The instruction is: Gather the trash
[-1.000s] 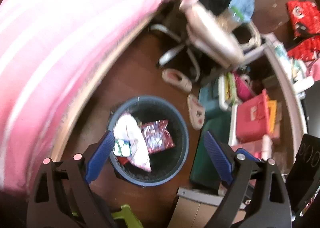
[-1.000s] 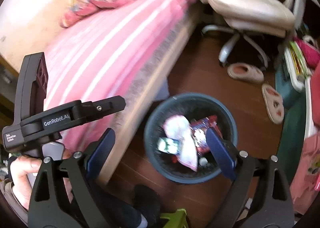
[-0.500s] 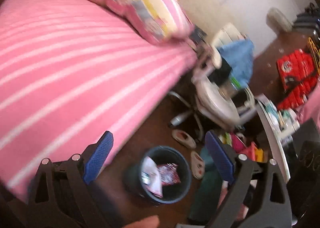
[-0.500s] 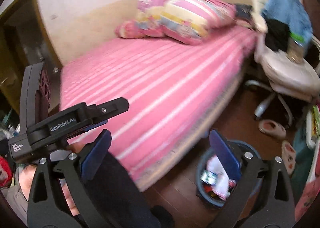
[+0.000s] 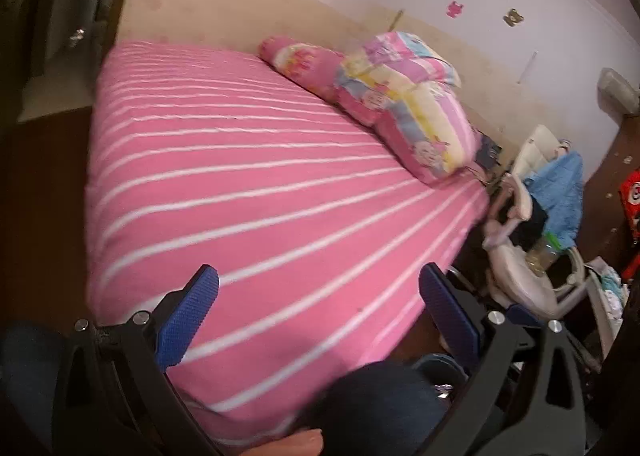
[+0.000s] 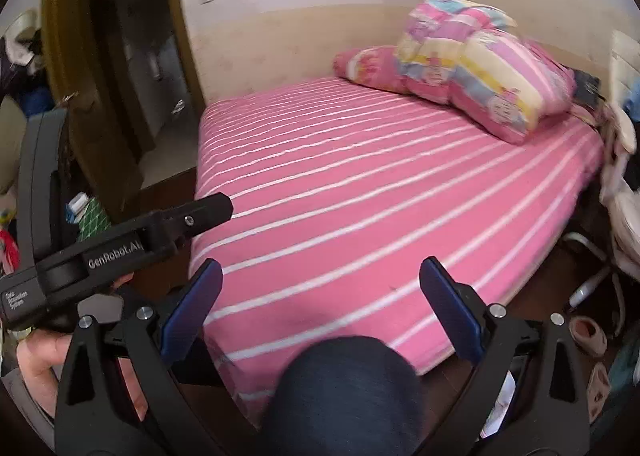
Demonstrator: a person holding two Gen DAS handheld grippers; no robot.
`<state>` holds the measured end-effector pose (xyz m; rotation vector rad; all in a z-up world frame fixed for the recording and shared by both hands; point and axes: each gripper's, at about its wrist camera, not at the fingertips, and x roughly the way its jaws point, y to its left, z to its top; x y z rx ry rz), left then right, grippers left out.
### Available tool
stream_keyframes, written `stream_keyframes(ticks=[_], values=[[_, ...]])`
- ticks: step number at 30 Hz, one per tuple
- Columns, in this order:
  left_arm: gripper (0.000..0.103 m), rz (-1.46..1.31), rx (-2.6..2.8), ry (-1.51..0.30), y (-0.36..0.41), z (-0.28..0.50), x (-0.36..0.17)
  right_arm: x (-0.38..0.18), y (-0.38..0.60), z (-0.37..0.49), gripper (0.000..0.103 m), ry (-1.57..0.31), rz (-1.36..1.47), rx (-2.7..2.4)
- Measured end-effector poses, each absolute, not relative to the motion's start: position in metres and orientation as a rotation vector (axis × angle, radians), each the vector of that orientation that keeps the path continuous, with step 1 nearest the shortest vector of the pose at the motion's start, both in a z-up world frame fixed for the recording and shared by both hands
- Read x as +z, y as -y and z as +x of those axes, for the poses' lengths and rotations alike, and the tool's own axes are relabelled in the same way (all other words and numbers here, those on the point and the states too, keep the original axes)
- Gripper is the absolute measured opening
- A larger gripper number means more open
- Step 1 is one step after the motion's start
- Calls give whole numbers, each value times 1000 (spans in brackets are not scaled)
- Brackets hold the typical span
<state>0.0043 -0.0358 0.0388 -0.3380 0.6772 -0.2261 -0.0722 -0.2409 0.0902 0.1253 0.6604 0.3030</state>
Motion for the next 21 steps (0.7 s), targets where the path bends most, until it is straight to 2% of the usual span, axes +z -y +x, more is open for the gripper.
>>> stream_keyframes(ticks=[10, 21], values=[[97, -336, -86, -642, -29, -2, 23, 75, 174, -61, 98, -599, -10, 338], [97, -305, -93, -635, -29, 0, 9, 54, 162, -59, 98, -628, -73, 333]])
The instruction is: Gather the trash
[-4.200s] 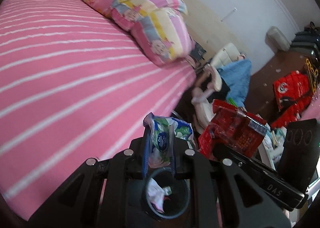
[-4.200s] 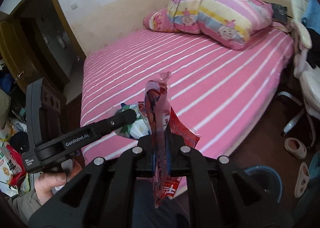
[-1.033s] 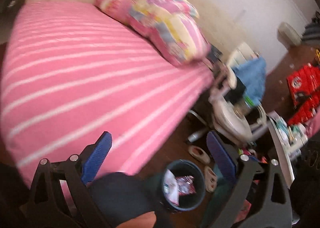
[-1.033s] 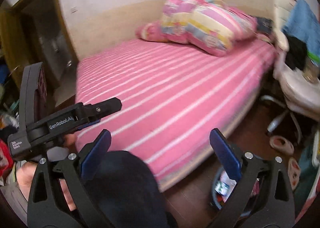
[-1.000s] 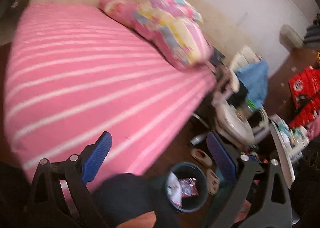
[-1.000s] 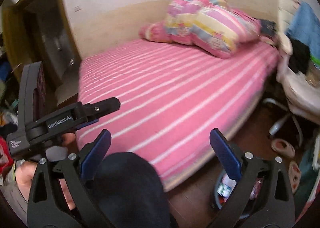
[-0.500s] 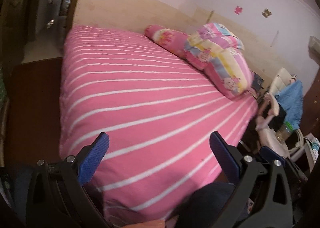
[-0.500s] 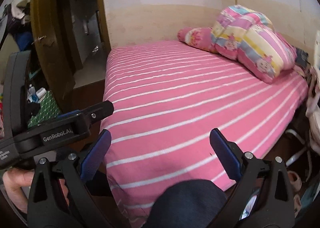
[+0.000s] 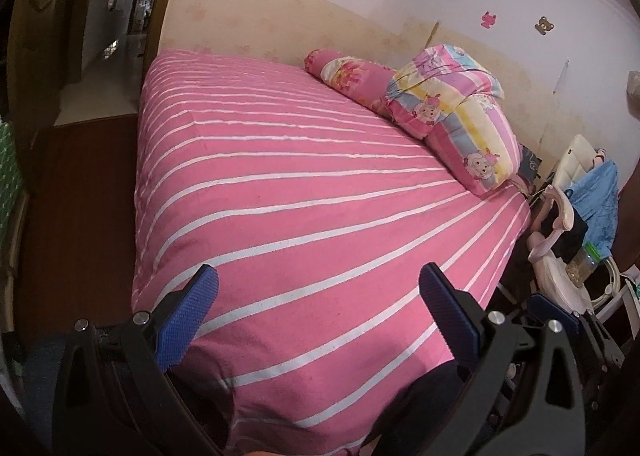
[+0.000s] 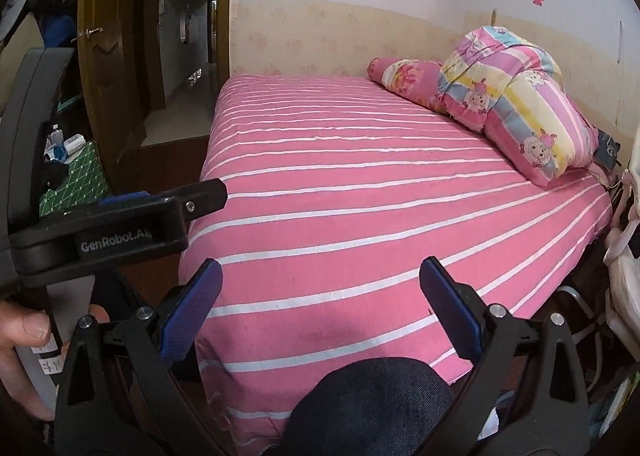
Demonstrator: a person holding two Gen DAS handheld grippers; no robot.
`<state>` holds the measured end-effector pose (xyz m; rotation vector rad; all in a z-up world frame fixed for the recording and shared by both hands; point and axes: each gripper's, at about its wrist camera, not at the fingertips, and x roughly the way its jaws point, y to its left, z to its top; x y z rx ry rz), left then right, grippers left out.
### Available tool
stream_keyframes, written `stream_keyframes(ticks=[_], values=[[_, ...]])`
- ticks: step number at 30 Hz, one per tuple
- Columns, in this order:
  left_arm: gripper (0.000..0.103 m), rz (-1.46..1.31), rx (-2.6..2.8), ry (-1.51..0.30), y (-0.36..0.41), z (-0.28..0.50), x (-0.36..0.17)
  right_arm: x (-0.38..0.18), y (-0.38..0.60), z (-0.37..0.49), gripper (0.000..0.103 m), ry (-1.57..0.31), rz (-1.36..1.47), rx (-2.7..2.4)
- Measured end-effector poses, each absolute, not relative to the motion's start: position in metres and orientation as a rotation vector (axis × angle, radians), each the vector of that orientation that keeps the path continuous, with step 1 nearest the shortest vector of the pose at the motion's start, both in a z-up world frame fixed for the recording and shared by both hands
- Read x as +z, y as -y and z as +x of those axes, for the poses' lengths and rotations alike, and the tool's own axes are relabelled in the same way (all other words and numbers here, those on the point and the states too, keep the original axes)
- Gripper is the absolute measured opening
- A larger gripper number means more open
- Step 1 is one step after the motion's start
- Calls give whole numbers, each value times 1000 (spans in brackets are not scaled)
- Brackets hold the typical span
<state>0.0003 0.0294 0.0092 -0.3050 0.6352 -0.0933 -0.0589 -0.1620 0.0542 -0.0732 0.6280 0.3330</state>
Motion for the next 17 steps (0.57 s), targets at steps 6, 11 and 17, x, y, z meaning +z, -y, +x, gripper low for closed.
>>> stream_keyframes(ticks=[6, 11, 17], values=[[97, -281, -97, -632, -22, 0, 8, 51, 168, -59, 98, -636, -60, 334], [97, -280, -105, -659, -19, 4, 5, 49, 172, -59, 98, -645, -43, 329], [97, -257, -91, -681, -13, 4, 2, 48, 177, -59, 98, -656, -24, 327]])
